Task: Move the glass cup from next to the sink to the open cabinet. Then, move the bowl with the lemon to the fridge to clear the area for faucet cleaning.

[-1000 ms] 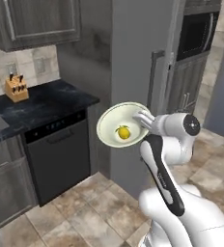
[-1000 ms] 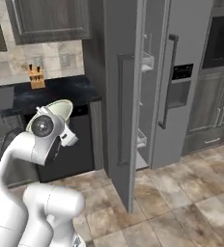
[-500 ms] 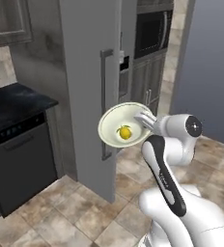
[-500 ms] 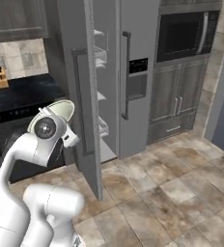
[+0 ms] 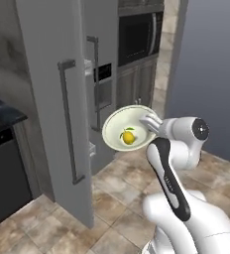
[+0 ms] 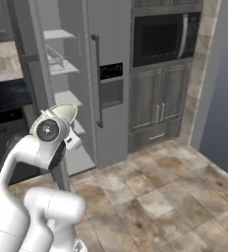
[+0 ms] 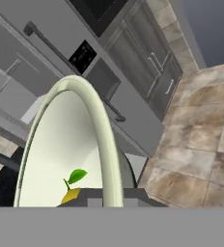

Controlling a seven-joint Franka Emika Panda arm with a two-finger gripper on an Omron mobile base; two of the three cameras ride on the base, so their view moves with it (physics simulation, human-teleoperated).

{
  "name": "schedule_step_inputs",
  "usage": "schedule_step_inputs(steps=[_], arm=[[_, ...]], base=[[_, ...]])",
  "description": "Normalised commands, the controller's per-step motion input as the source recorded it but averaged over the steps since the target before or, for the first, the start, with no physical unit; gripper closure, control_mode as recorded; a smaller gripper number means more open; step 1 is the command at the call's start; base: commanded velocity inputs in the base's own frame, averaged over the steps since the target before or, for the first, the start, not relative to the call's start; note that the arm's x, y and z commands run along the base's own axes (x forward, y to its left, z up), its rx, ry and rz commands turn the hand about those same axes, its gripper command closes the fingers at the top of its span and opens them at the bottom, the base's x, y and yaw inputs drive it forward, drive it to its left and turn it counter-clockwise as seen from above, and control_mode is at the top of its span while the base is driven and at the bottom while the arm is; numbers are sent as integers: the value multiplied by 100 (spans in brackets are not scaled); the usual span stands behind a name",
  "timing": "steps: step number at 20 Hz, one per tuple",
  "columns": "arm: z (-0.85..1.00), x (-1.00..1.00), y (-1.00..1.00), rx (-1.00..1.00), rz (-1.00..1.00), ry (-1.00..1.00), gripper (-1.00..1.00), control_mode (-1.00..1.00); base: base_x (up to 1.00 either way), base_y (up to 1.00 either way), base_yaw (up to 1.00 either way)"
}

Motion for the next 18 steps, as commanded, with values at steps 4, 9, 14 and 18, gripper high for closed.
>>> schedule_step_inputs(steps=[4,9,14,18], arm=[[0,0,0,0,0,0,100,100],[0,0,0,0,0,0,100,100],[0,0,0,0,0,0,100,100],[0,0,0,0,0,0,100,100]], base=[[87,-100,10],[100,-68,27],[100,-28,37],[100,-11,39]])
